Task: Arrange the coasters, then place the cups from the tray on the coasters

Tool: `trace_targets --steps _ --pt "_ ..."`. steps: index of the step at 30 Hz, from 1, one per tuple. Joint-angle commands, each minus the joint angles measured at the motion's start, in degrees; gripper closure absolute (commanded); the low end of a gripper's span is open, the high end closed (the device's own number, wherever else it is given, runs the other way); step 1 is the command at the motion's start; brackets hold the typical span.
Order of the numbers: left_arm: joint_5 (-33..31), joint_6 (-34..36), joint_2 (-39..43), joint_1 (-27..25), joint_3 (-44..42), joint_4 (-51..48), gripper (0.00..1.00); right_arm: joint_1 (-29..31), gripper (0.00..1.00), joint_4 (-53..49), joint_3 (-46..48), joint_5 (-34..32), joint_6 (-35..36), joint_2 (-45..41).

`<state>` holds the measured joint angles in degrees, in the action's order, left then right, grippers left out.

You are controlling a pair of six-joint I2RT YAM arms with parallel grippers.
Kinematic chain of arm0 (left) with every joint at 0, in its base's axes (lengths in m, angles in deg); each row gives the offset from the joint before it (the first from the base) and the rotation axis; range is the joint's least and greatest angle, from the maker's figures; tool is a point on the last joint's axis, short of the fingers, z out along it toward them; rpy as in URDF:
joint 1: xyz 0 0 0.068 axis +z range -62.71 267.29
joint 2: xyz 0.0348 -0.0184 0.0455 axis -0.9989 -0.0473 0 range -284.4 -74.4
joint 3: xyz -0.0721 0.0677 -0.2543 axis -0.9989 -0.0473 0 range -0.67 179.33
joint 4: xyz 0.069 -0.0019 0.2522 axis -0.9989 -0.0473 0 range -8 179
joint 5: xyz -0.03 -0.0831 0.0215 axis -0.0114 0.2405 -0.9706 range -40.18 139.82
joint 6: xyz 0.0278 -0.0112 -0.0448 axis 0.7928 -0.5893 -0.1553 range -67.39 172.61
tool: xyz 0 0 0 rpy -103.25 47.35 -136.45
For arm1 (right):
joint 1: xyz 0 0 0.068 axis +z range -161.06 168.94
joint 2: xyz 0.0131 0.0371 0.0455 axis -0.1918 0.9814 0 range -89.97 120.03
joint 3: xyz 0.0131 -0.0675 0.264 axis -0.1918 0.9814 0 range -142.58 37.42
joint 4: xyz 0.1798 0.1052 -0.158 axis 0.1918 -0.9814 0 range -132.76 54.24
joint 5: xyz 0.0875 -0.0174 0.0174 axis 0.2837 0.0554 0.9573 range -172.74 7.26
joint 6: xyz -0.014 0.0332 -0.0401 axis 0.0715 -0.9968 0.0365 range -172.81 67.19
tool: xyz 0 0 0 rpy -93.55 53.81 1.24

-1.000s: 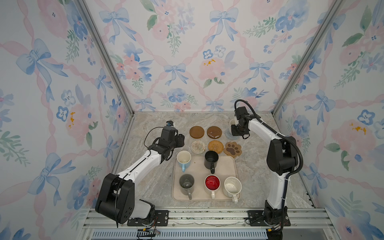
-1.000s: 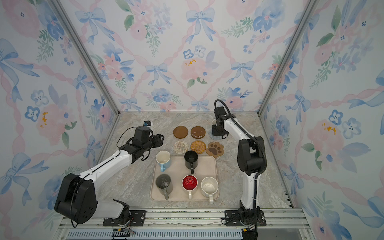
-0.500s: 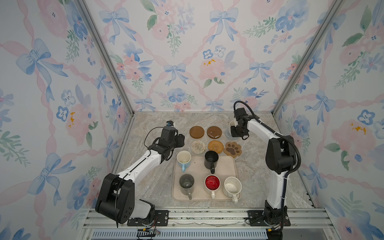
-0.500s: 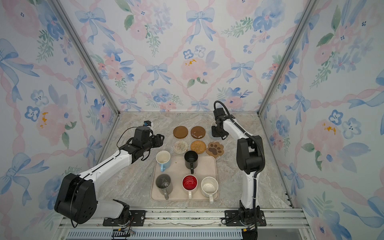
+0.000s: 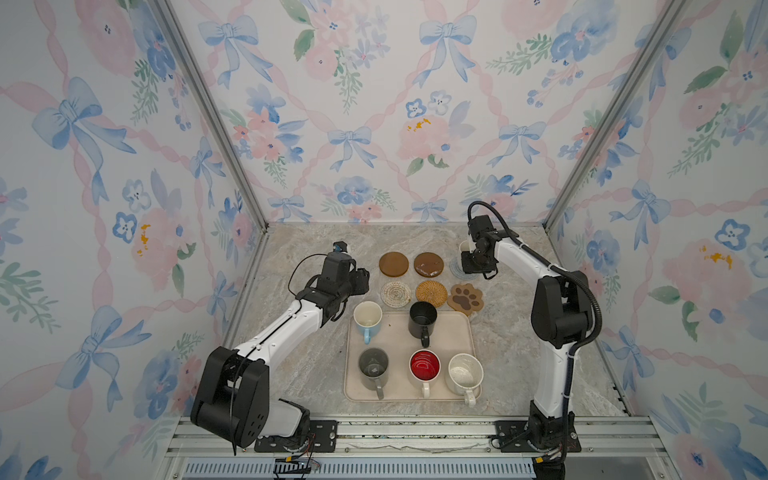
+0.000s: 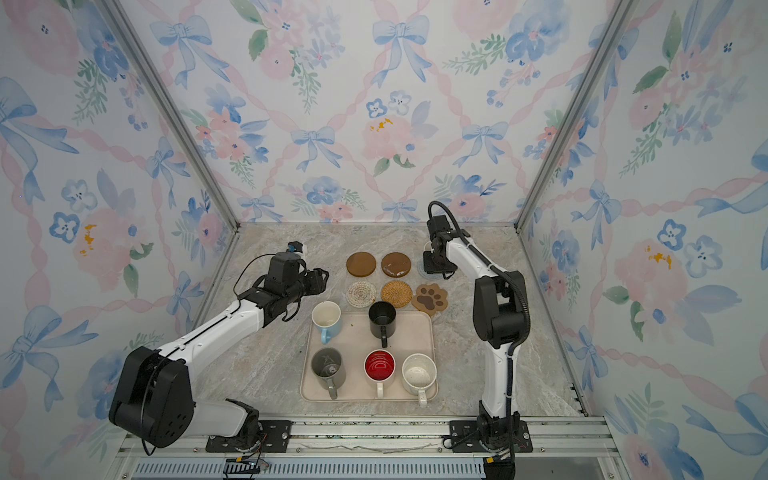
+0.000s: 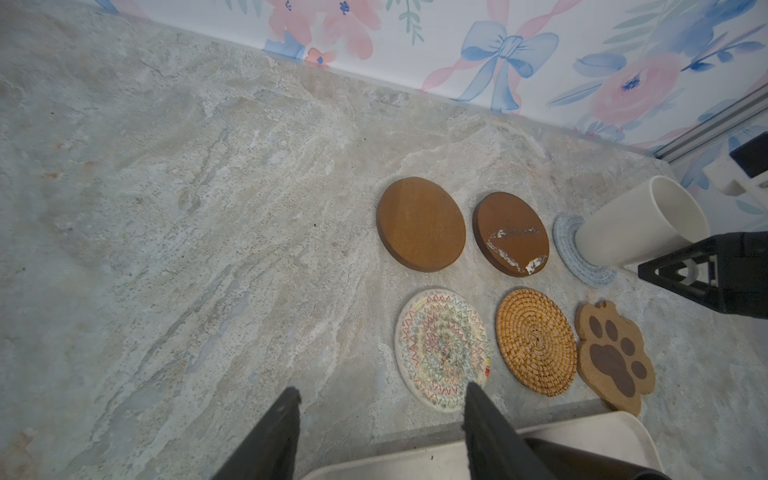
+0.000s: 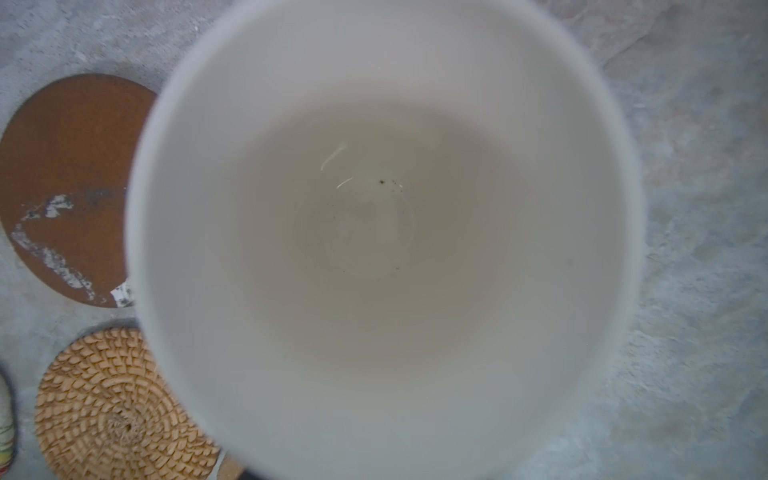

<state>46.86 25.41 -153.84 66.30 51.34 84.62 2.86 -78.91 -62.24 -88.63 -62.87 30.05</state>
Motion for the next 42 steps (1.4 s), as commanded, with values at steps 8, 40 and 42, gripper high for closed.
trace_targets --steps 8,40,42 --pt "-0.1 0.9 5.0 -0.8 1.4 -8.6 0.42 -0.5 0.49 1.1 4.9 -2.3 -2.0 -6.3" --pt "4.3 -5.8 17.5 -14.0 -5.2 -34.0 0.46 -0.7 0.46 12.3 23.1 2.6 -7.4 -16.9" --pt "3.8 -6.1 16.1 -14.3 -5.3 -34.0 0.46 -0.7 0.46 12.2 23.3 2.7 -7.2 -17.0"
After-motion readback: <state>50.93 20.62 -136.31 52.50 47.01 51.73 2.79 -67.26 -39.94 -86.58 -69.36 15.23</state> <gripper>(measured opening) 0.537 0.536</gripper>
